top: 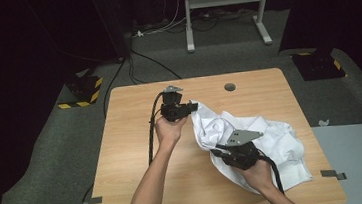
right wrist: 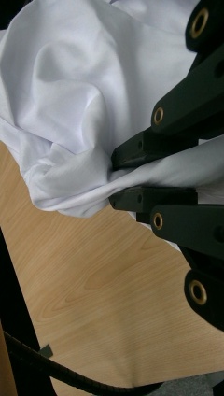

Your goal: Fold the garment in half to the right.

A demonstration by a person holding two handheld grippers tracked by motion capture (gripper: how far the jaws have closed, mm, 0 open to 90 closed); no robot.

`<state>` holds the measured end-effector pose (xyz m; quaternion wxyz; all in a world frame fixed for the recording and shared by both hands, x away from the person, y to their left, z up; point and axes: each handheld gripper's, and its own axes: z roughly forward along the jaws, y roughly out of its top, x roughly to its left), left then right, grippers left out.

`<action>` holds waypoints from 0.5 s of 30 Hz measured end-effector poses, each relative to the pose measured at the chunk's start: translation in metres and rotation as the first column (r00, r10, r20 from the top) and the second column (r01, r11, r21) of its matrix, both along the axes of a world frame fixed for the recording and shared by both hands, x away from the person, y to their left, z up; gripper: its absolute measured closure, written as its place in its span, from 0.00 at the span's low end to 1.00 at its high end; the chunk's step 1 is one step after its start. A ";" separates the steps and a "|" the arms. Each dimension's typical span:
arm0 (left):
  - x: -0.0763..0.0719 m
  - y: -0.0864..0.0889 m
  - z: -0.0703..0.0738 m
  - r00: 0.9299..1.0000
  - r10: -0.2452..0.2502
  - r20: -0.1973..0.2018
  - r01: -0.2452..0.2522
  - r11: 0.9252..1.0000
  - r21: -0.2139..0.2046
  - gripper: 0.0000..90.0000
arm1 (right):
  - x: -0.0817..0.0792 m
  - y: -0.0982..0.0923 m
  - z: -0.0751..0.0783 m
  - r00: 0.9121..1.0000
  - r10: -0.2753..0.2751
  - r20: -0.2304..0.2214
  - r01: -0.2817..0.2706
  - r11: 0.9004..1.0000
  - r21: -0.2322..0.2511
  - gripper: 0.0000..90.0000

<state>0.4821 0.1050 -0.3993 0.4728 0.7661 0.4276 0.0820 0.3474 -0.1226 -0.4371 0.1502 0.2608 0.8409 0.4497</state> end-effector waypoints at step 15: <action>-0.016 0.057 0.017 0.998 0.066 0.011 -0.066 0.998 -0.002 0.97 | 0.004 0.044 0.011 0.996 0.091 -0.006 -0.091 0.996 0.018 0.88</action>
